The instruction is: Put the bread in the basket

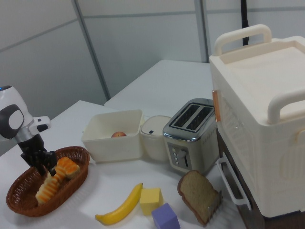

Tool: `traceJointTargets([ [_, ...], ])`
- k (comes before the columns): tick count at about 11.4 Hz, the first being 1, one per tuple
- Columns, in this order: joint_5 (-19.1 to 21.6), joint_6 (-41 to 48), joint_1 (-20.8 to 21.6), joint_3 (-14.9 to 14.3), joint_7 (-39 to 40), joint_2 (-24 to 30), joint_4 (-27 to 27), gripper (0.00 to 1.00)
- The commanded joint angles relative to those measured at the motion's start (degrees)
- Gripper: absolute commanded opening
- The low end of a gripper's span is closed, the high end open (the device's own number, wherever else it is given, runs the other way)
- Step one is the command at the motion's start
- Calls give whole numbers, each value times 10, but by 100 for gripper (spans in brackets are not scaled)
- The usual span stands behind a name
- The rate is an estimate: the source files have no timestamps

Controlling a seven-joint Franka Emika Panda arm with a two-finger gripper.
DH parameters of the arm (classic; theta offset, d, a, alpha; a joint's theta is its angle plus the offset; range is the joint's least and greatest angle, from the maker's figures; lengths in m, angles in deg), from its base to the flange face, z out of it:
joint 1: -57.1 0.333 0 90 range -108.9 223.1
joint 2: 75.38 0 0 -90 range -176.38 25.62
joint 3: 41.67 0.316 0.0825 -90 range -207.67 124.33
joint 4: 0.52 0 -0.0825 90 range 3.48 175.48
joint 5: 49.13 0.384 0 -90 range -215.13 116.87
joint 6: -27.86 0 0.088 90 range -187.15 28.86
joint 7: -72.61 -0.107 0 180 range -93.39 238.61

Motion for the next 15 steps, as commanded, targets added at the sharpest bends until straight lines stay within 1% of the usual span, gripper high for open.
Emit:
traceJointTargets([
  [1,-11,19,9,-3,11,2,-3,100],
  [3,-11,20,5,-3,11,4,-4,100],
  [4,-9,21,-7,-3,4,11,-6,100],
  [5,-8,28,-38,-3,-13,32,-9,100],
  [6,-8,51,-77,-2,-31,45,-31,100],
  [8,-10,123,-171,4,-29,50,-95,100],
  [9,-12,132,-222,3,-26,52,-118,100],
  [10,-26,144,-265,3,-10,60,-127,100],
  [11,-40,156,-297,2,5,65,-127,100],
  [12,-46,166,-327,-4,22,77,-127,100],
  [13,-46,170,-335,-16,39,86,-142,100],
  [15,-41,188,-336,-74,42,79,-190,100],
])
